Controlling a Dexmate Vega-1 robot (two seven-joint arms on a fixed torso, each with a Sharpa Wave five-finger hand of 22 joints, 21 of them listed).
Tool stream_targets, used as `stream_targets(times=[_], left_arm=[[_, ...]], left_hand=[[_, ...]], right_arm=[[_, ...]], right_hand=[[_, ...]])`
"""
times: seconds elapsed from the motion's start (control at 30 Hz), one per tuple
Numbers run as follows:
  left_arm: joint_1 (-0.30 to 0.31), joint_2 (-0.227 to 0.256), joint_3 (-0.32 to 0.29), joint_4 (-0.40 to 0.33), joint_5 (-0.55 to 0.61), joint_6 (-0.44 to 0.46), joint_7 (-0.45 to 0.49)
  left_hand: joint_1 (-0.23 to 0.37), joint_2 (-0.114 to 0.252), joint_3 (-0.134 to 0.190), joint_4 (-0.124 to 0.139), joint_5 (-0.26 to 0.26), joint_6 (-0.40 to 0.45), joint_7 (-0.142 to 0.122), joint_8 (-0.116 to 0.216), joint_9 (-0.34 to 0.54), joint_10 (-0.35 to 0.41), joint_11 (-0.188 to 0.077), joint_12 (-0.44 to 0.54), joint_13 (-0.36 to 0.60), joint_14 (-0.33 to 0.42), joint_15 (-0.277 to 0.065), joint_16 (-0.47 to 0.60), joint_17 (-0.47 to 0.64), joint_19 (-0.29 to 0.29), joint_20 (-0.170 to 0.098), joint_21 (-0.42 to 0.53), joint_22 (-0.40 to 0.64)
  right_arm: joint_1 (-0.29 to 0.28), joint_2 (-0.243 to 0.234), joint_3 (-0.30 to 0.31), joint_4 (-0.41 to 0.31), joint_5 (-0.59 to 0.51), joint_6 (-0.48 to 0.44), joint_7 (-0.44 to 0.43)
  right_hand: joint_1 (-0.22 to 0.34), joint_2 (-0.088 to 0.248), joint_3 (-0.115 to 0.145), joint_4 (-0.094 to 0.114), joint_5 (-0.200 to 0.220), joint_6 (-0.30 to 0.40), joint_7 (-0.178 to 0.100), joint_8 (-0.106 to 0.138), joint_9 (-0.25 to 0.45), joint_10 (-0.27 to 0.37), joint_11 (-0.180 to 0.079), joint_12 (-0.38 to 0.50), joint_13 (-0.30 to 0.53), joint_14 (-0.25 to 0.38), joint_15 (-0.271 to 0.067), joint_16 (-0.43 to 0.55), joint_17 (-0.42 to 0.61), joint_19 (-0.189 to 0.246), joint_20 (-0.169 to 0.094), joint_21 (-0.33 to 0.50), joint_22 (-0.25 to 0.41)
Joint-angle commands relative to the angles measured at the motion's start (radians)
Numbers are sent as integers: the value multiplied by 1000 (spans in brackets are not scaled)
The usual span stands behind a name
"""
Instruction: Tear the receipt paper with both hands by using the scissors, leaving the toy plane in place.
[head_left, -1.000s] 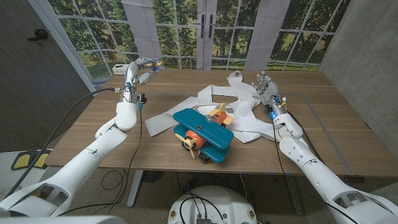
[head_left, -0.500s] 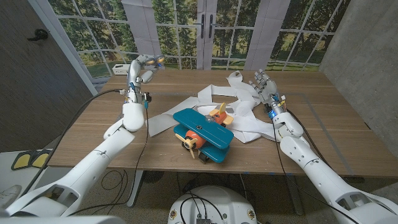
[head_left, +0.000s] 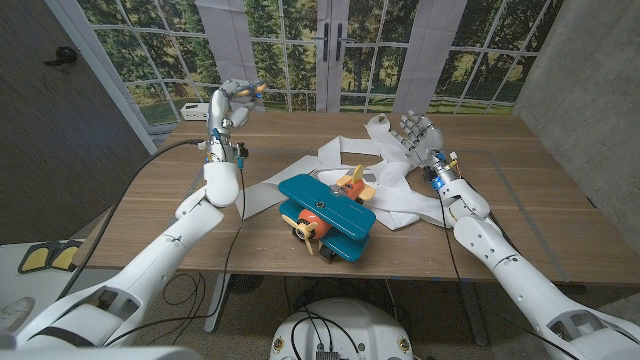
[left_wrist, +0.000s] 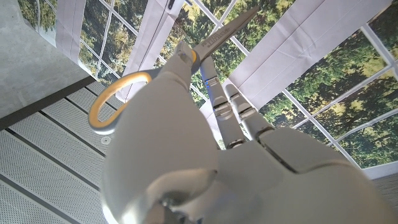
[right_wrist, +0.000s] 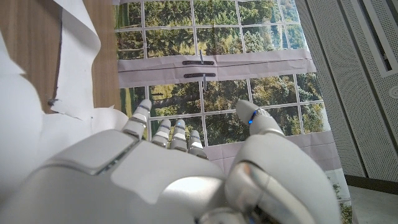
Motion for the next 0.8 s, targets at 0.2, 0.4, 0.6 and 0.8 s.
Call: stream_targets(times=[0.2,0.4,0.6,0.8], left_arm=[[-83,-55,31,183,21,-158,61],[-107,-67,38,229,26,-200,72],[-122,-73,44,249,43,-218,91],[-130,-78,47,256,57,-223,109]], left_hand=[[5,9,-2,-2,6,-6,2,-1,6,4,-3,-7,2,83,-188,-6,3,-10,-16,0,5],[5,11,-2,-1,5,-5,3,-3,5,5,-3,-8,4,84,-188,-10,1,-12,-19,-1,4],[5,11,-2,-1,4,-7,2,-4,5,6,-3,-10,5,85,-188,-12,0,-12,-20,-1,4],[5,13,-2,-1,3,-10,3,-6,5,3,-2,-14,4,86,-188,-14,0,-13,-19,-2,4]], right_arm=[[36,-75,-6,-23,101,-161,219],[39,-70,4,-35,164,-225,253],[48,-76,10,-43,219,-302,298],[60,-90,9,-45,265,-390,349]], right_hand=[[-51,0,-46,15,-136,8,0,4,5,23,10,14,9,63,25,27,4,81,5,26,7],[-60,13,-60,11,-218,15,13,7,5,70,16,33,18,114,12,48,7,153,4,44,10],[-69,32,-73,2,-321,53,69,16,6,152,21,64,38,229,-16,100,22,293,-1,79,12],[-77,45,-75,-4,-383,104,98,28,6,208,21,84,57,328,-59,150,44,425,-8,118,14]])
